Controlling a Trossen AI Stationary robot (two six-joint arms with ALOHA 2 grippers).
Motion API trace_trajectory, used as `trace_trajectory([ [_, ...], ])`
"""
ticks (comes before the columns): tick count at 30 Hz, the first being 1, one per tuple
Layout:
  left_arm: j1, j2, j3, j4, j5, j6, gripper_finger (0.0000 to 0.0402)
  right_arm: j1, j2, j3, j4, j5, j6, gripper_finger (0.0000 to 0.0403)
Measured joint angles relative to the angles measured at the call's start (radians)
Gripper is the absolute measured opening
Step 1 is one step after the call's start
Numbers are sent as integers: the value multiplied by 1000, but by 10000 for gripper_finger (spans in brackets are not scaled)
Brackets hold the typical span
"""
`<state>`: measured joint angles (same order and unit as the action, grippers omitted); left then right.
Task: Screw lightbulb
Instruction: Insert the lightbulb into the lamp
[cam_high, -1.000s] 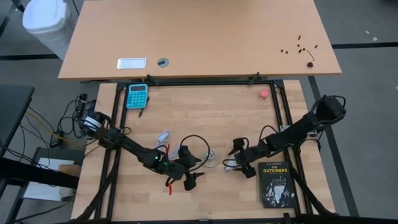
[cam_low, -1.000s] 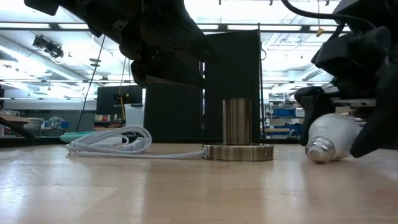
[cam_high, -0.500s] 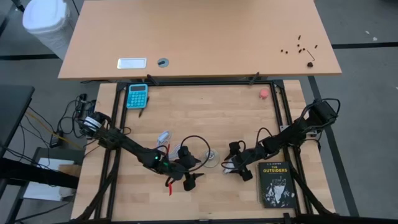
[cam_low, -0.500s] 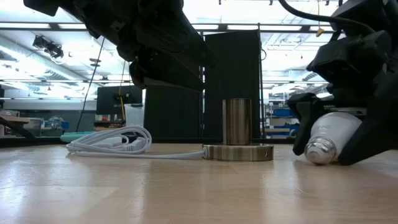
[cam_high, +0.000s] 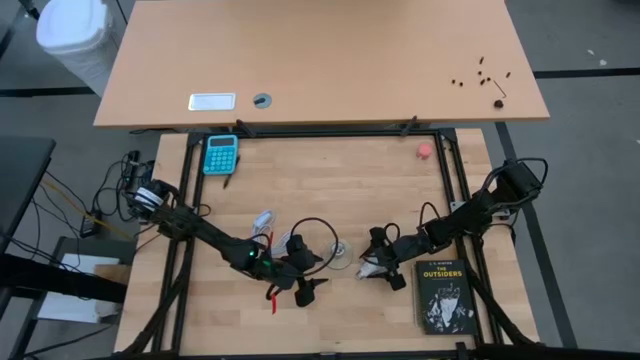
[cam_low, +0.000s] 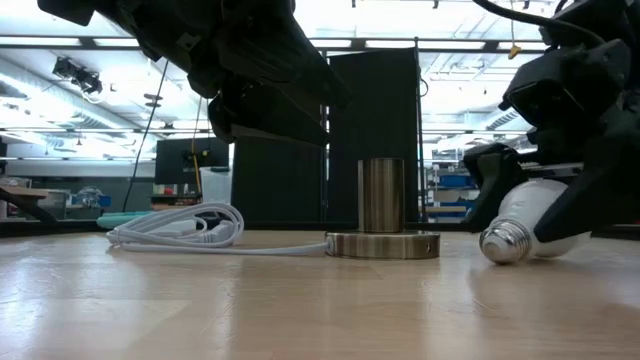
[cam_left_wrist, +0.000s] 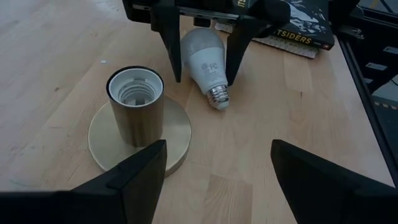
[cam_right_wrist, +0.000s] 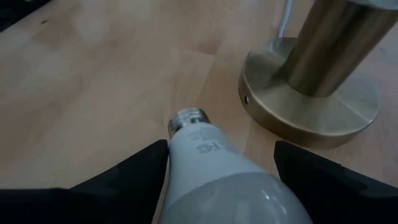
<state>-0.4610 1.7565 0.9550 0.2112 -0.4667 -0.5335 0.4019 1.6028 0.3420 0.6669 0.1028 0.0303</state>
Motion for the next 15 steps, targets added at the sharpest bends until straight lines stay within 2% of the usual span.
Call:
trace_trajectory([
  [15,0,0,0,0,0,-1,294,-5,0,-65,86,6,50,305],
])
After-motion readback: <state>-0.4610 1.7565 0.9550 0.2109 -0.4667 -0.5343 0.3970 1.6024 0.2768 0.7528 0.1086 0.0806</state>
